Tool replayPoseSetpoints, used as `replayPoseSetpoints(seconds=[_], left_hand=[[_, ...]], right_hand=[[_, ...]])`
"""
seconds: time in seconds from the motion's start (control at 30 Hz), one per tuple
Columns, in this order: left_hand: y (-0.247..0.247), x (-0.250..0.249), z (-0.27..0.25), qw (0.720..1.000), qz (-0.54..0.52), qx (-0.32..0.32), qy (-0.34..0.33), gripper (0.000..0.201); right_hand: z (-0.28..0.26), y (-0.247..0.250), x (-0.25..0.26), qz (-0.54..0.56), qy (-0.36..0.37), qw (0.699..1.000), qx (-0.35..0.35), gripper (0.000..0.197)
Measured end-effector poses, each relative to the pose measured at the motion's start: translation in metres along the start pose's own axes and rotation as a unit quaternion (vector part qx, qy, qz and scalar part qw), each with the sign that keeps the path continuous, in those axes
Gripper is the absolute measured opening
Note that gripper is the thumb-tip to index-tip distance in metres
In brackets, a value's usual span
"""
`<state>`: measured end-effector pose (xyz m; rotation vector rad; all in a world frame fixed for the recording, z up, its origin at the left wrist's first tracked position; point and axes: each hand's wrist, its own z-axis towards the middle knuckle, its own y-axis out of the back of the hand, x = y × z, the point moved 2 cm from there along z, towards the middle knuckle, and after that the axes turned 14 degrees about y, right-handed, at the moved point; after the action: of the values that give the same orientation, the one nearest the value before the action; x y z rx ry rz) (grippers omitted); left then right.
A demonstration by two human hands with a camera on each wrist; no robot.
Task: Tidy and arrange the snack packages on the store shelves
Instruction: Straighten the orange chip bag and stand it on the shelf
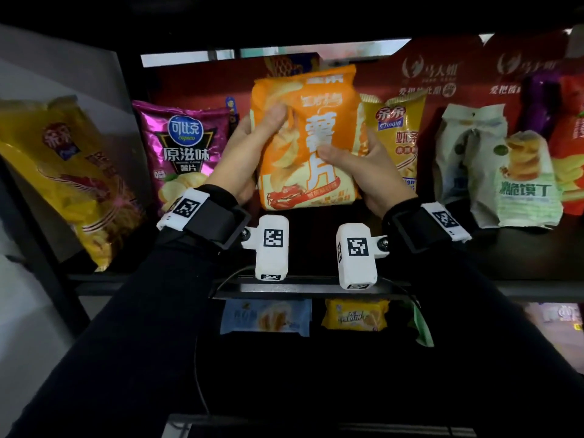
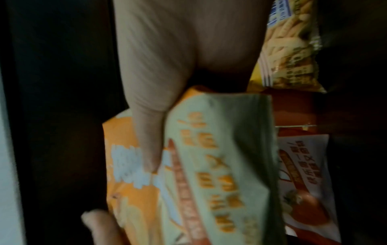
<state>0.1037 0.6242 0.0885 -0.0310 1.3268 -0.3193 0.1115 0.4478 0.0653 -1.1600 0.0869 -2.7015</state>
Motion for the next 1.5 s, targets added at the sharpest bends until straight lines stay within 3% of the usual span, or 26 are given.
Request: replayPoseSetpoints(seconds=[0.1, 0.2, 0.3, 0.4, 0.53, 0.63, 0.7, 0.77, 0.83, 0.87, 0.97, 1.07, 1.17, 1.23, 1.3, 1.33, 1.4, 1.43, 1.5], left_hand=[[0.005, -0.002, 0.003, 0.998, -0.030, -0.047, -0.028, 0.051], [0.008, 0.004, 0.004, 0.996, -0.047, -0.063, -0.041, 0.044], [0.010, 0.003, 0.003, 0.998, -0.038, -0.032, -0.027, 0.050], [0.012, -0.002, 0.002, 1.000, -0.011, -0.020, -0.019, 0.054], [0.011, -0.002, -0.002, 0.996, -0.029, -0.070, -0.054, 0.019], [0.007, -0.001, -0.007, 0.996, -0.028, -0.058, -0.062, 0.020], [0.004, -0.002, -0.013, 0.999, -0.028, -0.024, -0.038, 0.040], [0.003, 0.001, -0.021, 0.999, -0.010, 0.030, 0.027, 0.061], [0.001, 0.003, -0.030, 0.985, 0.017, 0.134, 0.105, 0.059], [0.001, 0.005, -0.032, 0.976, 0.014, 0.163, 0.145, 0.068], [0.002, 0.009, -0.032, 0.962, -0.039, 0.150, 0.226, 0.097], [-0.001, 0.012, -0.035, 0.940, -0.121, 0.155, 0.277, 0.099], [0.004, 0.010, -0.041, 0.949, -0.116, 0.170, 0.239, 0.077], [0.010, 0.011, -0.043, 0.961, -0.089, 0.173, 0.197, 0.096], [0.010, 0.014, -0.046, 0.974, -0.039, 0.176, 0.139, 0.113], [0.009, 0.016, -0.047, 0.980, -0.029, 0.167, 0.101, 0.108], [0.010, 0.020, -0.047, 0.989, -0.039, 0.133, 0.044, 0.087], [0.011, 0.022, -0.048, 0.992, -0.038, 0.120, 0.032, 0.086], [0.015, 0.024, -0.047, 0.993, -0.024, 0.106, 0.040, 0.094]], right_hand=[[0.005, -0.010, 0.003, 0.011, -0.017, 0.998, 0.060, 0.066], [0.008, -0.016, 0.006, 0.019, -0.026, 0.999, 0.044, 0.071], [0.007, -0.013, 0.005, 0.011, -0.023, 1.000, 0.010, 0.058], [0.006, -0.012, 0.004, -0.003, -0.028, 0.999, 0.022, 0.048], [0.009, -0.018, 0.012, 0.039, -0.040, 0.996, 0.064, 0.073], [0.012, -0.018, 0.018, 0.059, -0.020, 0.997, 0.052, 0.069], [0.012, -0.013, 0.018, 0.047, 0.014, 0.999, 0.022, 0.054], [0.008, -0.007, 0.018, 0.039, 0.048, 0.998, 0.006, 0.044], [0.002, -0.002, 0.018, 0.043, 0.076, 0.996, 0.001, 0.044], [-0.001, 0.000, 0.019, 0.042, 0.088, 0.995, 0.000, 0.046], [-0.012, 0.001, 0.020, 0.006, 0.103, 0.994, 0.018, 0.057], [-0.023, 0.000, 0.024, -0.039, 0.111, 0.992, 0.054, 0.062], [-0.030, 0.005, 0.036, -0.122, 0.120, 0.978, 0.121, 0.060], [-0.033, 0.005, 0.041, -0.176, 0.112, 0.965, 0.159, 0.059], [-0.035, 0.006, 0.042, -0.092, 0.073, 0.986, 0.118, 0.064], [-0.037, 0.007, 0.042, -0.011, 0.030, 0.997, 0.064, 0.064], [-0.041, 0.009, 0.038, 0.109, -0.092, 0.990, -0.011, 0.043], [-0.043, 0.007, 0.036, 0.135, -0.148, 0.980, -0.009, 0.034], [-0.047, 0.001, 0.034, 0.108, -0.186, 0.976, 0.026, 0.032]])
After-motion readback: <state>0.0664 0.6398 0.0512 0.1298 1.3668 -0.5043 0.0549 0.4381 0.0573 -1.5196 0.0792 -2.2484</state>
